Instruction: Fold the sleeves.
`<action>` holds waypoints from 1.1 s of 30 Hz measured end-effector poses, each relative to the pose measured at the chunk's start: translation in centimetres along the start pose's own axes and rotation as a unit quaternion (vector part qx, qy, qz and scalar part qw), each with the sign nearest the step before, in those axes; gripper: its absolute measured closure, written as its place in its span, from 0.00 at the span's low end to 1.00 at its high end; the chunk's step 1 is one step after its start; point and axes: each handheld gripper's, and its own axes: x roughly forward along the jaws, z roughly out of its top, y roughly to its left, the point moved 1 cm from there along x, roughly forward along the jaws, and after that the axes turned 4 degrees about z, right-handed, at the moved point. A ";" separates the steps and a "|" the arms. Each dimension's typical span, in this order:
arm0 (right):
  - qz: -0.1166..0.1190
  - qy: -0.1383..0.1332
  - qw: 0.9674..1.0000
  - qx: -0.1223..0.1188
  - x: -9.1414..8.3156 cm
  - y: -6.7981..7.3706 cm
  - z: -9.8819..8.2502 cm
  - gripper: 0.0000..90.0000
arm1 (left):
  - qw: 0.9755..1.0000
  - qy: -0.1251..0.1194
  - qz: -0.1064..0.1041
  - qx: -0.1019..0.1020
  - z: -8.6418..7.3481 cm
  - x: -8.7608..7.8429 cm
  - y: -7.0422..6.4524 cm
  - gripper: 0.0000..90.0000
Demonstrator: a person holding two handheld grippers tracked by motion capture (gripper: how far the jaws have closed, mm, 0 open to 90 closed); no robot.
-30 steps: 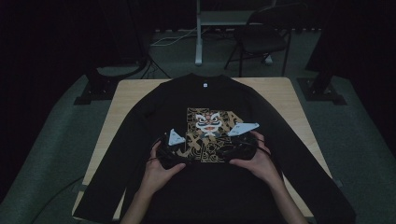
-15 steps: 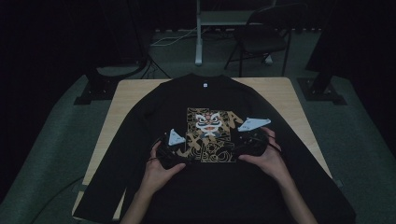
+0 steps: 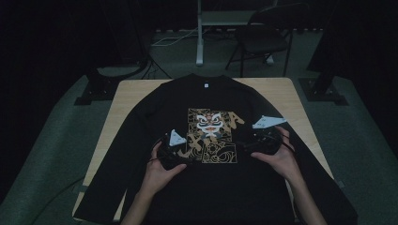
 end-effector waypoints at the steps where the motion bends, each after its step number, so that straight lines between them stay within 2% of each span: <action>1: -0.004 0.001 1.000 0.003 -0.2 -0.3 -0.2 0.10 | 1.000 0.000 0.000 0.000 0.0 0.0 0.0 0.13; 18: -0.032 0.010 0.999 0.032 -1.4 -2.9 -2.6 0.10 | 1.000 0.000 0.000 0.000 0.0 0.0 0.0 0.13; 33: -0.056 0.008 0.996 0.076 -3.4 -5.6 -5.1 0.10 | 1.000 0.001 0.000 0.000 0.0 0.0 0.0 0.13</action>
